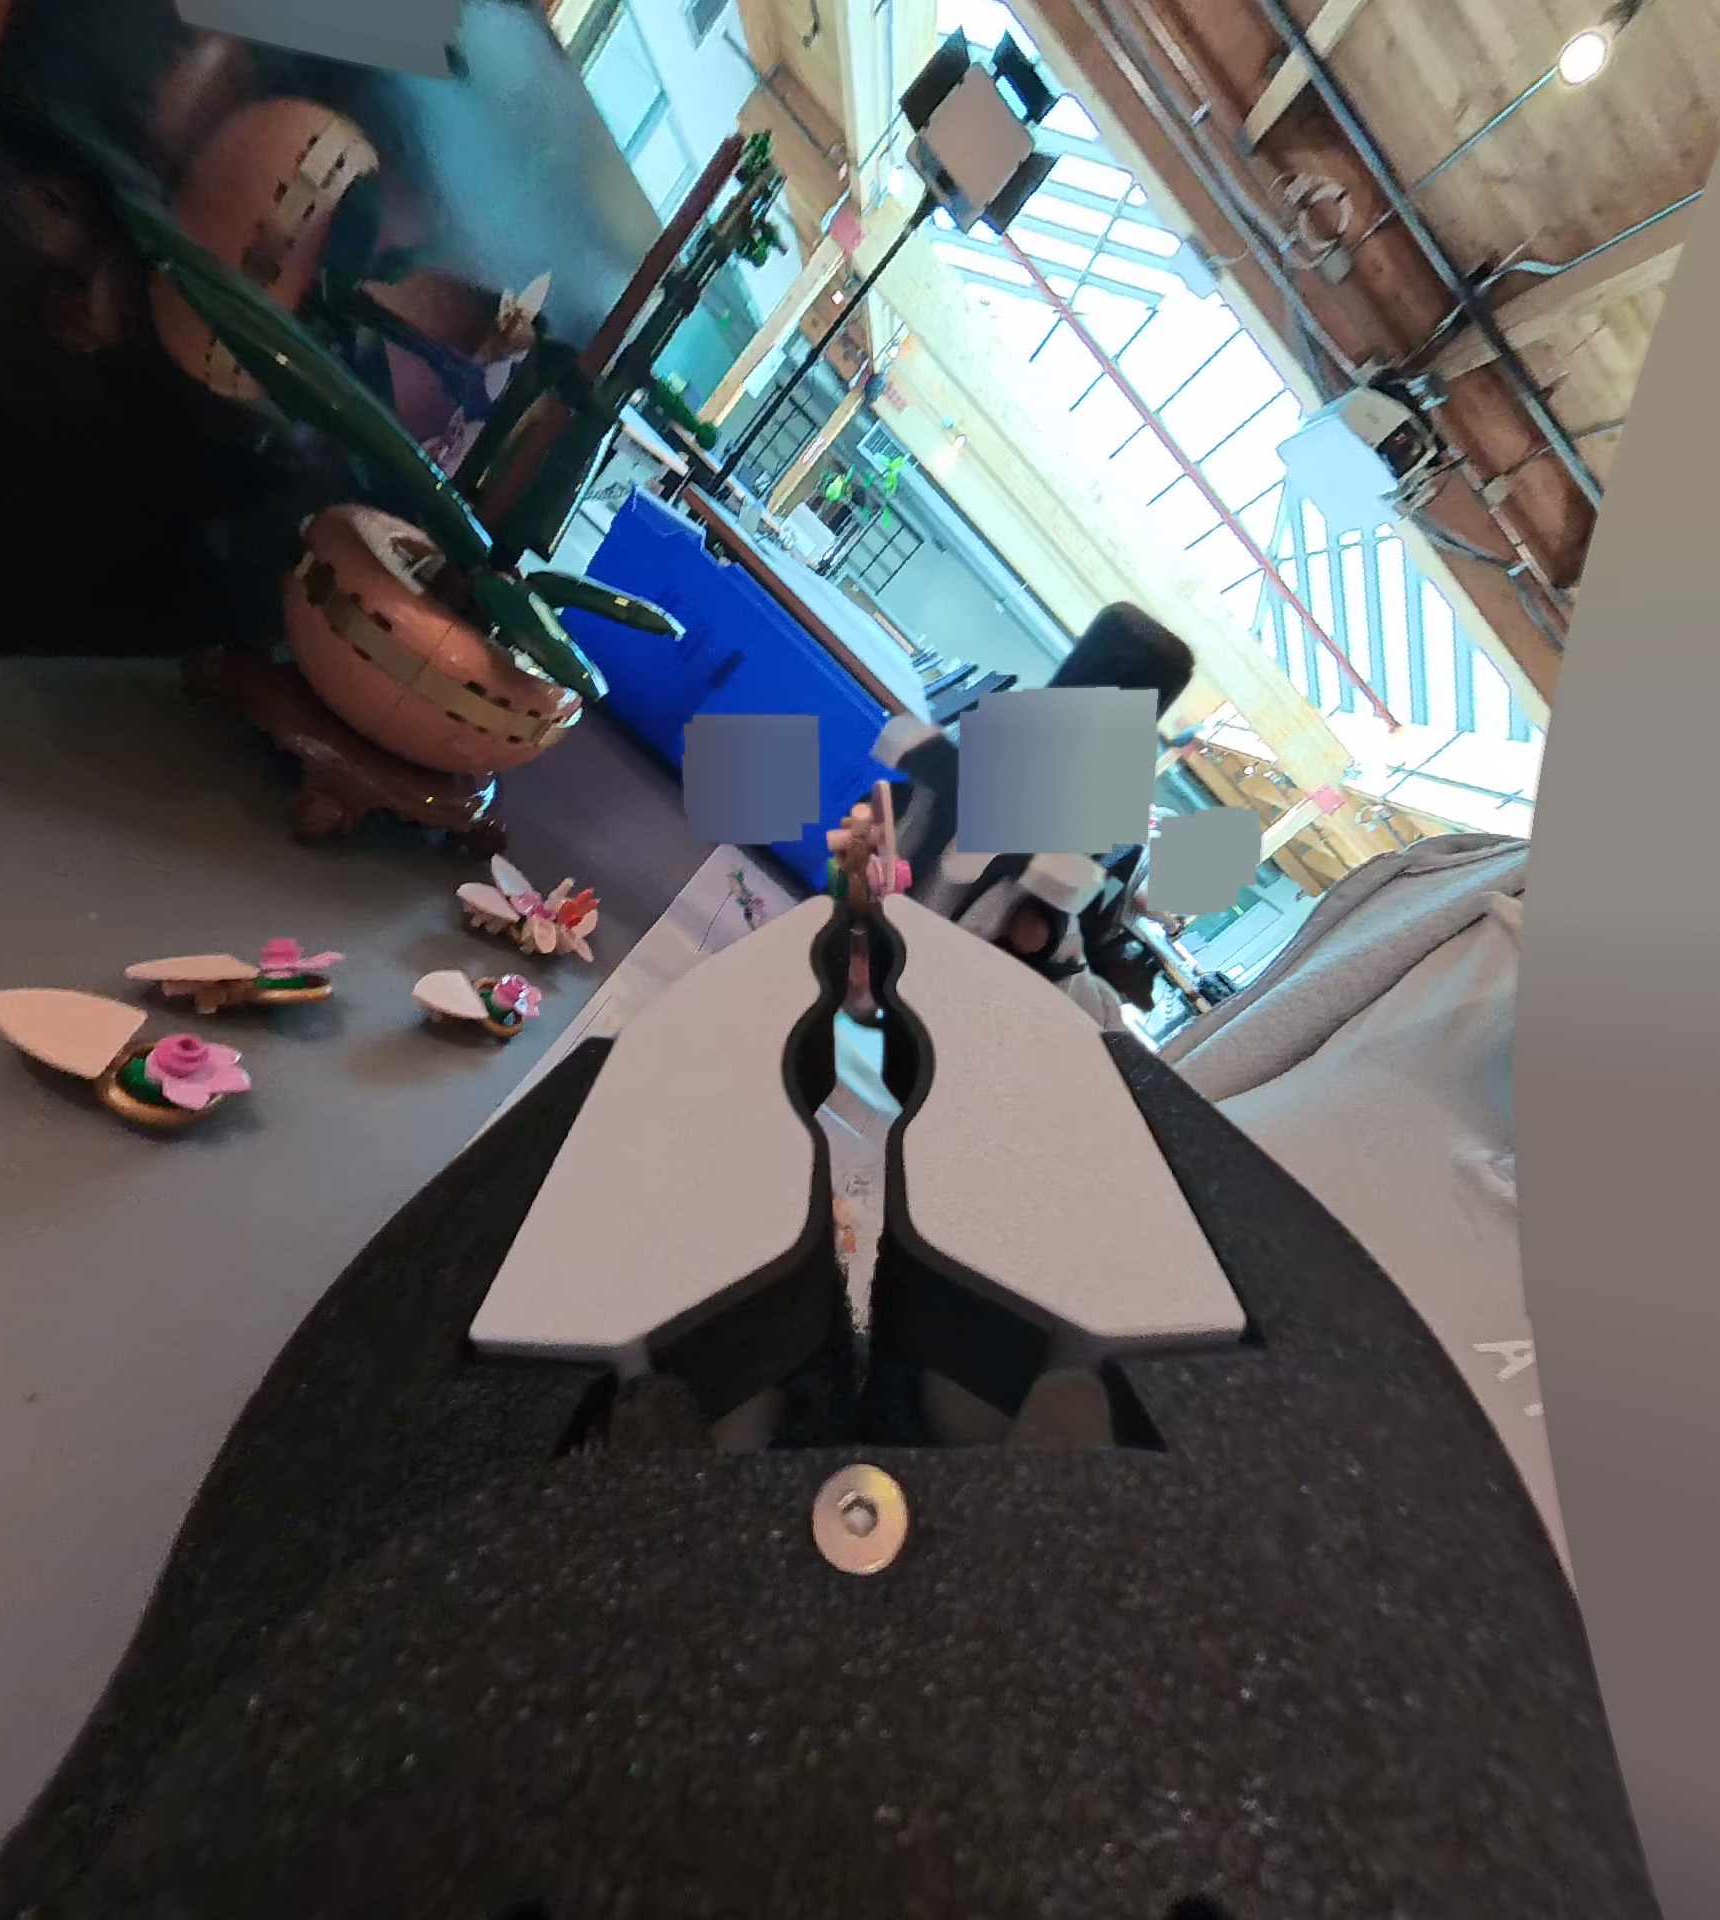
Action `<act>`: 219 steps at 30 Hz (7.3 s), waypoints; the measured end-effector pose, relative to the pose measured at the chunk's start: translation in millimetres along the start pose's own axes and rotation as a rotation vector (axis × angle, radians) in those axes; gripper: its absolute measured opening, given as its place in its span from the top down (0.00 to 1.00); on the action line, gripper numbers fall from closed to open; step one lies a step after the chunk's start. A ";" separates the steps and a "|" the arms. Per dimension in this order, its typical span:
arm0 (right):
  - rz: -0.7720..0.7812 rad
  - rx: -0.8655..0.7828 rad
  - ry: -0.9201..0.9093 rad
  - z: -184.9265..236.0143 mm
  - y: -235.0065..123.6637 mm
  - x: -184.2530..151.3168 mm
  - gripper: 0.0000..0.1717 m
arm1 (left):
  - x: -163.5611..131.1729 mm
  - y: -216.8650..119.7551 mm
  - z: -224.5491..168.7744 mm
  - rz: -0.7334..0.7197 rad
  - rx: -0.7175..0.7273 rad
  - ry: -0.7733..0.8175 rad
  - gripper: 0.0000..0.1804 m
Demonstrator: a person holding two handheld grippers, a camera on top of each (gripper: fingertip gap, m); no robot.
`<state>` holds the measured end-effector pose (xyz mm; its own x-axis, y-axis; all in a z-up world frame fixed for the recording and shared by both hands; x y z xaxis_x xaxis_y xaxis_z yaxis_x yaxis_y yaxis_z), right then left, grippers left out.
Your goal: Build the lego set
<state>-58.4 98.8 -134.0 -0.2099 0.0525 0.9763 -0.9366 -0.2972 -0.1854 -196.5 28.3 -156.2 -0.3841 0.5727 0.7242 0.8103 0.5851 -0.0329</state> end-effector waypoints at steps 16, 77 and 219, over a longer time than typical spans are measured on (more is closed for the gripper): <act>0.026 0.334 0.565 3.3 41.5 -4.5 0.96 | -6.6 11.7 -18.9 0.072 -0.116 0.079 0.99; 0.076 0.341 0.499 9.1 41.4 -12.3 0.99 | -18.4 19.4 -17.2 0.193 -0.017 0.183 0.99; 1.072 0.313 -0.843 9.4 -61.4 -94.3 0.94 | -51.2 32.4 -3.3 0.310 0.013 -0.039 0.99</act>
<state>21.6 103.1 -213.6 -0.4402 -0.8817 0.1699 -0.3053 -0.0310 -0.9517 -149.2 16.0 -192.1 -0.1359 0.7465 0.6513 0.8859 0.3859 -0.2574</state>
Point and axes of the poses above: each gripper's, where its closed fingertips meet, y out along the fingers, x out of its top, z = x × y across the jaws, the point moved 5 cm from there along -y, back along the fingers, and after that the axes turned 12 degrees about z, right-handed, at the moved point
